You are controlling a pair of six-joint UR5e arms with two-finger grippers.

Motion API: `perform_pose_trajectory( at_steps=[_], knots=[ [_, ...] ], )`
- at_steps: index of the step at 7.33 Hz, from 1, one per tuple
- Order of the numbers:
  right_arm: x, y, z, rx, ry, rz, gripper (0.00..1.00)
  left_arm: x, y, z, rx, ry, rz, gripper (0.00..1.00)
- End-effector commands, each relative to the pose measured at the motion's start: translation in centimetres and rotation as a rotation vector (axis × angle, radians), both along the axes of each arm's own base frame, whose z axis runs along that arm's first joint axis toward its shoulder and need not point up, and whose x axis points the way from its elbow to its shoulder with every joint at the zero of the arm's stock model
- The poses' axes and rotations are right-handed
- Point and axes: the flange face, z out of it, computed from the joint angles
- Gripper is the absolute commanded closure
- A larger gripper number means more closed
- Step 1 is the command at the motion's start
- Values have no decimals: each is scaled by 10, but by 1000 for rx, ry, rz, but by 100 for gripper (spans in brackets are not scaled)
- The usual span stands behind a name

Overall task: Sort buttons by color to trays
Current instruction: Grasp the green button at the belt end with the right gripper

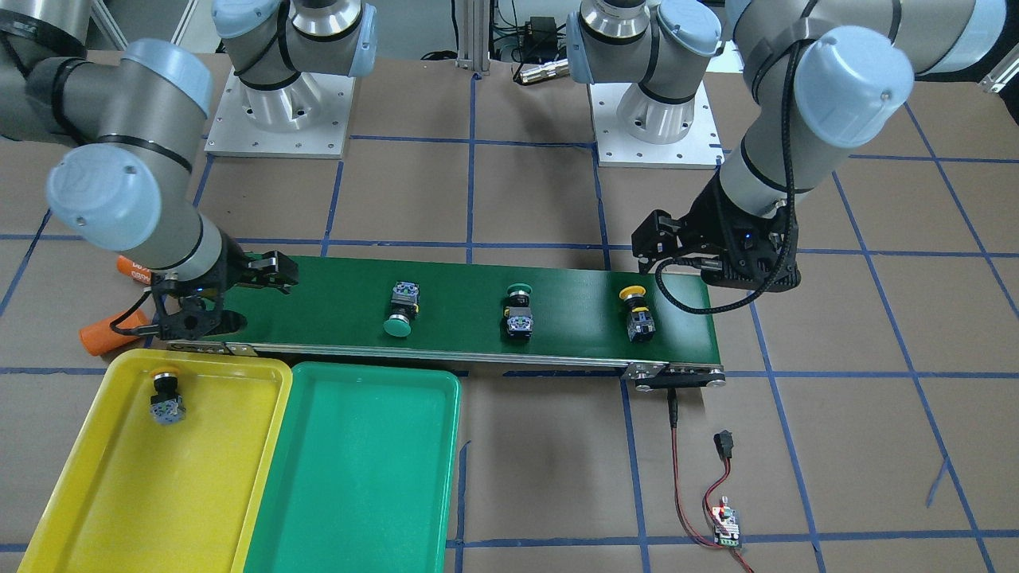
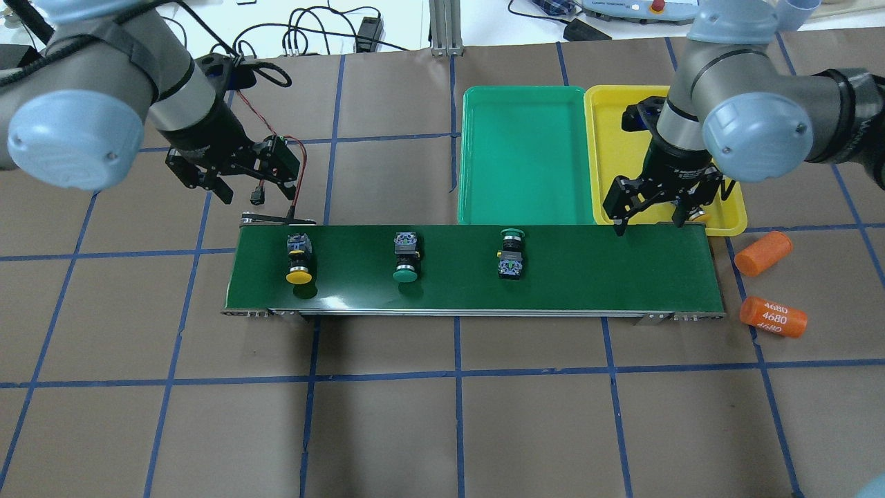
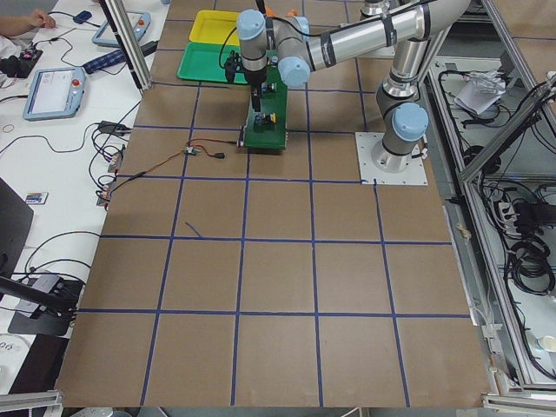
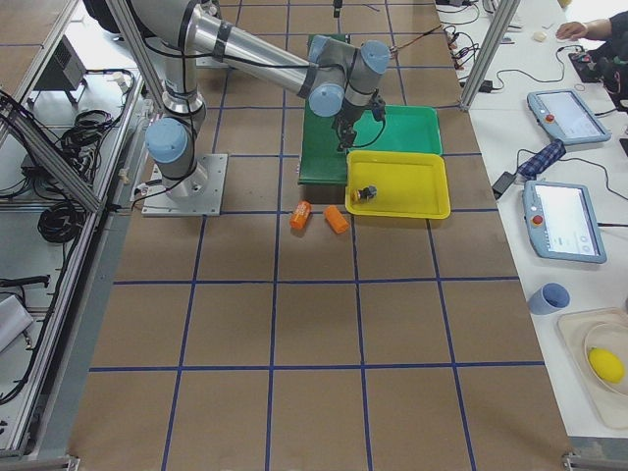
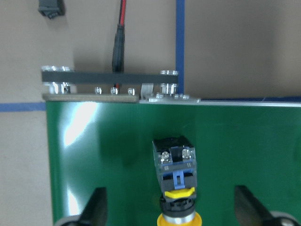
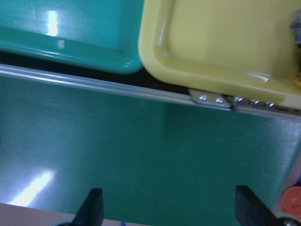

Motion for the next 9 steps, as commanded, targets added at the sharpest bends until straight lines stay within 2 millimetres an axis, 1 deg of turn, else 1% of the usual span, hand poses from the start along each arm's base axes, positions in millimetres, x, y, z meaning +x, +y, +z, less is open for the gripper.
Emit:
perform_pose_trajectory(
  at_steps=[1,2,3,4,5,6,7,8,9],
  knots=[
    [43,25,-6,-14,34,-115,3,-17,9,65,-41,-7,-34,0],
    [52,36,-4,-16,40,-167,3,-16,10,82,-82,-10,-42,0],
    [71,42,-2,-36,22,-200,3,-12,6,83,-79,-10,-36,0],
    [81,44,-2,-56,23,-214,3,-8,5,63,-35,-15,-35,0],
    [95,43,-3,-85,31,-265,4,-1,7,67,-46,-24,-25,0],
    [120,43,-7,-132,22,-241,5,-2,9,72,-62,-24,-14,0],
    [141,41,-23,-158,32,-213,8,-1,10,66,-47,-26,-8,0],
    [143,39,-32,-152,36,-199,12,-5,19,58,-30,-24,-12,0],
    [141,45,-41,-131,41,-198,18,-5,27,65,-52,-42,22,0]
  ],
)
